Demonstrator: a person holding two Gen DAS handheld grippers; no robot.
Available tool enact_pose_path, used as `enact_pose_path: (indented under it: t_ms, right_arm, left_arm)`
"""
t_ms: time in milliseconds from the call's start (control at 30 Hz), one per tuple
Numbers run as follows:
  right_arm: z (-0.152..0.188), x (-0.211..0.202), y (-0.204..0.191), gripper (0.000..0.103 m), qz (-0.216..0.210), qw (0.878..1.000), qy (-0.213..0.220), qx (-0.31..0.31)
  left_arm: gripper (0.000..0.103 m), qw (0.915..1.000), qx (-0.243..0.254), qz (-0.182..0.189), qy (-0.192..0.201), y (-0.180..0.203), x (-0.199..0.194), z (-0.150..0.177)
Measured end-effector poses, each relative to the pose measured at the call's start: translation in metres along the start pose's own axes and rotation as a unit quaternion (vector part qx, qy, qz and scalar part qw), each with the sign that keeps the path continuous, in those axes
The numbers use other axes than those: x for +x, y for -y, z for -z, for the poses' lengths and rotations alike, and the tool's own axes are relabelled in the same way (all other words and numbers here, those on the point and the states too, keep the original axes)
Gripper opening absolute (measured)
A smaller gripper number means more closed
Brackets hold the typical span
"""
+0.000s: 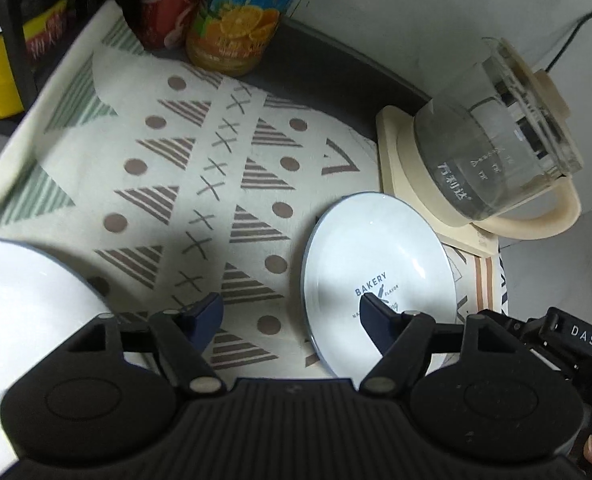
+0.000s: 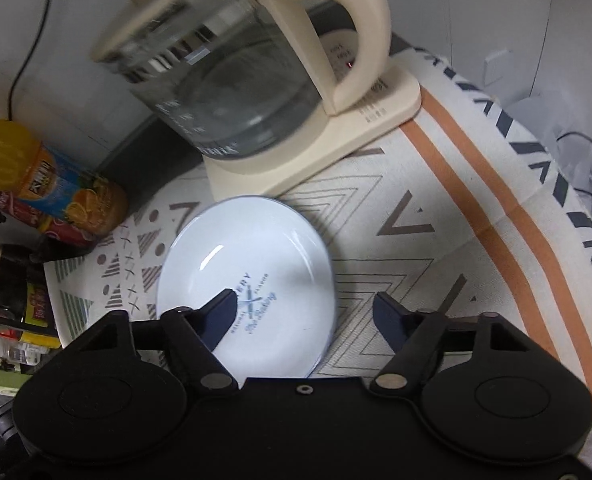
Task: Organize plates and bowls
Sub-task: 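Close both grippers side by side on the Bakery plate's rim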
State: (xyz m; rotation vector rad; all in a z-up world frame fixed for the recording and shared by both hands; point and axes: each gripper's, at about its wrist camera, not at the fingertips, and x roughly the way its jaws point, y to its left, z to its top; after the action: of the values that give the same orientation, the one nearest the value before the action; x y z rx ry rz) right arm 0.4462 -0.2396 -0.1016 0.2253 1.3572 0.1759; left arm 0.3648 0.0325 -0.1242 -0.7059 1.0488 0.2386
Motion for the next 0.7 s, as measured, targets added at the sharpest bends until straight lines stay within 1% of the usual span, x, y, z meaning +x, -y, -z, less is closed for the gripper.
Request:
enact_pose_path:
  t_ms: [67,267,367,433,467,533,600,633,700]
  right_arm:
    - [-0.004,0.008,0.006,0.066,-0.006,1.000,-0.013,0.004]
    - [-0.012,0.028,0.011,0.066,-0.015,0.999,-0.050,-0.007]
    - [-0.016,0.036,0.010,0.066,-0.022,0.997,-0.067,-0.015]
    - [-0.018,0.041,0.008,0.065,-0.027,0.997,-0.068,-0.018]
    - [-0.019,0.043,0.008,0.062,-0.030,0.997,-0.070,-0.021]
    - [-0.020,0.049,0.005,0.058,-0.040,0.996,-0.078,-0.029]
    - [-0.021,0.054,0.005,0.052,-0.042,0.995,-0.086,-0.030]
    - [-0.022,0.056,0.005,0.051,-0.040,0.995,-0.088,-0.032]
    - [-0.023,0.060,0.007,0.044,-0.038,0.995,-0.091,-0.034]
  left_arm:
    - [0.073,1.0000,-0.004,0.000,-0.002,0.000,0.006,0.001]
    - [0.073,0.9996,-0.023,0.001,-0.014,-0.002,0.024,0.001]
    - [0.070,0.9994,-0.030,0.003,-0.017,-0.003,0.030,0.001]
    - [0.064,0.9992,-0.035,0.003,-0.016,-0.004,0.033,0.002]
    - [0.061,0.9991,-0.038,0.003,-0.015,-0.004,0.034,0.002]
    - [0.052,0.9989,-0.043,0.003,-0.019,-0.005,0.038,0.001]
    - [0.046,0.9986,-0.047,0.006,-0.023,-0.005,0.042,0.000]
    - [0.043,0.9986,-0.047,0.007,-0.023,-0.005,0.043,0.000]
    - [0.041,0.9988,-0.044,0.006,-0.022,-0.003,0.045,-0.001]
